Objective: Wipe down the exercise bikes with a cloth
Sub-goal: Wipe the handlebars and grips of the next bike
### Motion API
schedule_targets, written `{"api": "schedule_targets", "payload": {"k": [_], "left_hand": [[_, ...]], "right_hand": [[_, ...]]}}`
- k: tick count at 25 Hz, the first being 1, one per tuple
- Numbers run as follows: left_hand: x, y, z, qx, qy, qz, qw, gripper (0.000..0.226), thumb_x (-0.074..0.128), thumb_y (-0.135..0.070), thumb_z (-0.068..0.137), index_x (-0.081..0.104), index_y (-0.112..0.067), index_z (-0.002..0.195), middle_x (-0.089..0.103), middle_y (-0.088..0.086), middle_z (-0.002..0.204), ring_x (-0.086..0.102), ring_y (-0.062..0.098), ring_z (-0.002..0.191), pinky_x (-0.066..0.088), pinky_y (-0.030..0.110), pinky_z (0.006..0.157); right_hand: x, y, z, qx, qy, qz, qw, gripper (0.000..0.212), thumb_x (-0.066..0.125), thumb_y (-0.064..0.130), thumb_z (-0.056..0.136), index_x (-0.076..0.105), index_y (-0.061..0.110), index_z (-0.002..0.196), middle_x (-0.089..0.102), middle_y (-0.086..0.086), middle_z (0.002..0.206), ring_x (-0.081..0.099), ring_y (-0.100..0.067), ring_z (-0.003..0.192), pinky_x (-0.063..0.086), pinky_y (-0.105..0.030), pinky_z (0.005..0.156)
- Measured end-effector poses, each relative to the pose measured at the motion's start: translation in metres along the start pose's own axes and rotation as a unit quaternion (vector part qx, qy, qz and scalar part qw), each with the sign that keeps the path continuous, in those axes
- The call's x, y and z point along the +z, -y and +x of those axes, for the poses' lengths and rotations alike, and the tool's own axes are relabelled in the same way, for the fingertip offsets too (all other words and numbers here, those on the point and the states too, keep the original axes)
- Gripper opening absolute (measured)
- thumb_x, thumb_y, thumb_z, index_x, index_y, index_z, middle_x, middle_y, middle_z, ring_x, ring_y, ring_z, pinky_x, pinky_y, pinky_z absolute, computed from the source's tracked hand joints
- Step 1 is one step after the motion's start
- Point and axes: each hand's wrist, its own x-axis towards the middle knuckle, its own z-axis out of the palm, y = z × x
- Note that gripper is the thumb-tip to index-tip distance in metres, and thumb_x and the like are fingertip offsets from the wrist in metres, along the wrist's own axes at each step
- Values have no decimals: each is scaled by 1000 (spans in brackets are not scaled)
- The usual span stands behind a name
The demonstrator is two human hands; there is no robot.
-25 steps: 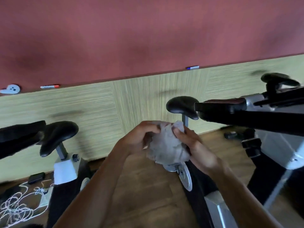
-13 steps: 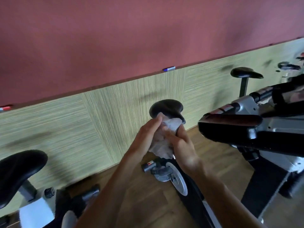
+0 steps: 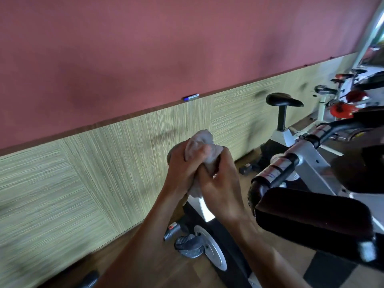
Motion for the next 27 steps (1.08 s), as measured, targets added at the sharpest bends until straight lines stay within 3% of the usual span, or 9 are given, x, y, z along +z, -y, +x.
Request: {"api": "schedule_targets", "payload": {"k": [2,6,9,11,14,18,23,27], "left_hand": [[4,2,29,-3,29,-21,999,51,71,-51,74,70,-5,95,74,0,81,72,12,79,54,22,68],[19,3,86,7,109,-62,992,55,72,-51,77,70,-3,105,73,12,89,71,22,84,56,39,76],[35,-3,112,59,181,-76,979,54,66,-51,82,64,-3,107,70,7,94,68,11,88,53,25,79],[47,-8,122,54,249,-96,962,41,67,-49,82,67,-13,100,72,-4,88,69,9,85,53,24,76],[73,-23,126,38,346,-142,927,42,73,-44,83,73,-6,100,77,13,93,74,21,88,60,34,78],[115,-59,109,11,436,-210,875,30,72,-45,84,75,-17,93,77,5,88,74,17,84,59,34,75],[157,-104,73,-26,547,-306,779,59,67,-61,86,72,-9,114,76,14,107,74,30,103,59,45,90],[205,-158,33,29,512,-308,802,42,76,-53,84,74,-13,99,77,-1,88,75,14,83,60,36,78]], "right_hand": [[4,-1,13,4,-73,6,997,20,66,26,95,53,23,110,63,-3,106,65,-13,96,58,-35,76],[10,2,42,-26,-229,24,973,28,65,20,96,54,23,121,66,-3,116,66,-17,108,57,-37,87],[10,12,58,-47,-332,5,942,23,64,16,98,58,17,120,69,0,108,68,-18,102,57,-44,86],[6,20,64,-54,-395,-22,917,19,66,14,98,60,15,115,70,1,101,69,-17,94,58,-40,80],[-7,38,59,-66,-476,-69,874,15,68,11,96,60,15,108,70,1,94,69,-14,85,55,-26,72],[-29,71,40,-70,-555,-114,821,13,68,13,96,61,16,107,71,3,92,69,-14,84,56,-27,73],[-60,129,9,-79,-591,-217,773,16,73,15,93,63,15,107,72,2,92,71,-21,82,60,-36,72],[-108,168,-35,-40,-590,-307,746,16,73,15,93,67,17,107,73,1,95,72,-19,83,58,-31,72]]}}
